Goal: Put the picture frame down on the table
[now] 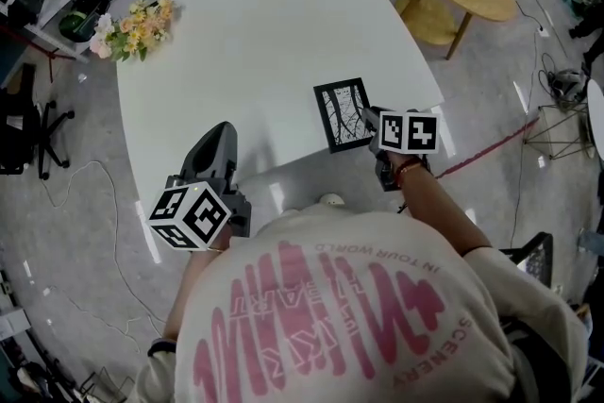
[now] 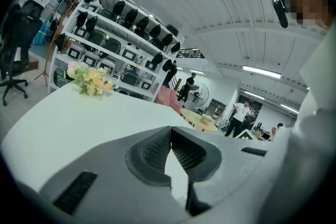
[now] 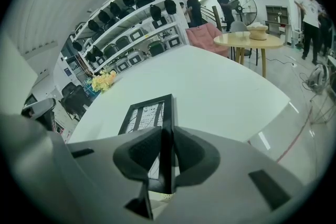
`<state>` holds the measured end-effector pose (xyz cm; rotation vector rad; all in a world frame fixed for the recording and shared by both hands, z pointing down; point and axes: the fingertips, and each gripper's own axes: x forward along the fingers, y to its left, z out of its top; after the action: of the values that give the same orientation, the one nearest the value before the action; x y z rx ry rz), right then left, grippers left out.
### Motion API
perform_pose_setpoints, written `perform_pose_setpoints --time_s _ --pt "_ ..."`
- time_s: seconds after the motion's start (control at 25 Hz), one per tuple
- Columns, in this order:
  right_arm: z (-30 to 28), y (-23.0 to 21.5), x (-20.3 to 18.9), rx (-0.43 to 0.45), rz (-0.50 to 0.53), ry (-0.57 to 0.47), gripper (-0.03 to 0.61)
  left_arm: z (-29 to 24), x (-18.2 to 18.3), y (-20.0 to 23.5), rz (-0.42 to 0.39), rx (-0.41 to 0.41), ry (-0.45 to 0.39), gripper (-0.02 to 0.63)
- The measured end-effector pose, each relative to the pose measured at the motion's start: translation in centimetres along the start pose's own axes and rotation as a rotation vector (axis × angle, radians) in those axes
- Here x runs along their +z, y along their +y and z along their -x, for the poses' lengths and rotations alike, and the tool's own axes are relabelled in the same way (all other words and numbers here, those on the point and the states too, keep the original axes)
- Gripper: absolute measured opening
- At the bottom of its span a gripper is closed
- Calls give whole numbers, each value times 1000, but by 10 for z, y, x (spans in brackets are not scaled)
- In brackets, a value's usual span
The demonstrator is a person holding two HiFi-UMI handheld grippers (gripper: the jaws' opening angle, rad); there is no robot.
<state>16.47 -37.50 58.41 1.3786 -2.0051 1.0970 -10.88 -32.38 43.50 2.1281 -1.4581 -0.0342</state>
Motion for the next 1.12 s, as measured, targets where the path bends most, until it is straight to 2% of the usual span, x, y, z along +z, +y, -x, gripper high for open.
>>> perform_pose_setpoints --time_s 1.12 --pt "-3 0 1 -14 5 17 86 -6 -2 2 4 -18 5 5"
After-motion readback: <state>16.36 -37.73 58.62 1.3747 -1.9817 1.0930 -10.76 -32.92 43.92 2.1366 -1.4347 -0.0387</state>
